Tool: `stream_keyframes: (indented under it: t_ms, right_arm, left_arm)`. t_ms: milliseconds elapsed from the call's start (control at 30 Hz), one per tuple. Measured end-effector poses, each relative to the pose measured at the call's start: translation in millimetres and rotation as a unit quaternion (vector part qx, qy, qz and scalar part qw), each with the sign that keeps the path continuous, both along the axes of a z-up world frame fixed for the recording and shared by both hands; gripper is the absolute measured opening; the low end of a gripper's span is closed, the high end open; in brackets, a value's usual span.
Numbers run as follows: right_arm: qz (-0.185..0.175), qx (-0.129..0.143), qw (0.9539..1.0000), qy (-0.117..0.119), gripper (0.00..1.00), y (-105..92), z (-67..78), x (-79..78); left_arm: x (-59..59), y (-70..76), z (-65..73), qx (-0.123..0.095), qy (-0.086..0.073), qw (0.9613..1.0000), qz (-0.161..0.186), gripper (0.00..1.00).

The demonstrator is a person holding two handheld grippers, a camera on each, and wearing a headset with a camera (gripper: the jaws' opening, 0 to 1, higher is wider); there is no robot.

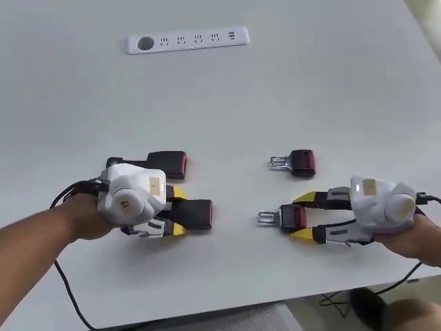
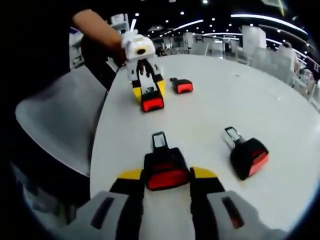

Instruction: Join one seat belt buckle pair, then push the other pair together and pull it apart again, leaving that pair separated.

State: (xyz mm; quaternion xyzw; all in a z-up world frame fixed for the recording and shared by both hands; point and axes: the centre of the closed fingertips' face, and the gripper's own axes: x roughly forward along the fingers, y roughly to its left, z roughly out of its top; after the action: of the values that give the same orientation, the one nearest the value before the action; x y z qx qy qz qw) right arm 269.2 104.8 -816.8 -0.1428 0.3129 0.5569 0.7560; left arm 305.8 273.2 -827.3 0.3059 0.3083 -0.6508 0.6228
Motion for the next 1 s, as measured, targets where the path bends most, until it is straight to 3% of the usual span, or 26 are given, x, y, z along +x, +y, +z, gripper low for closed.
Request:
stream_keyframes:
  t_ms: [533, 1000]
  right_arm:
    - [0.004, 0.031, 0.9995, 0.002, 0.36, 26.7, -1.8, 11.4]
    - [-0.002, 0.046, 0.9989, 0.009, 0.36, 66.8, -6.6, 24.5]
  left_arm:
    - [-0.9, 0.6, -0.4, 0.010, 0.001, 0.9999, -0.006, 0.34]
    - [-1.4, 1.2, -1.1, 0.019, 0.001, 0.9998, -0.005, 0.34]
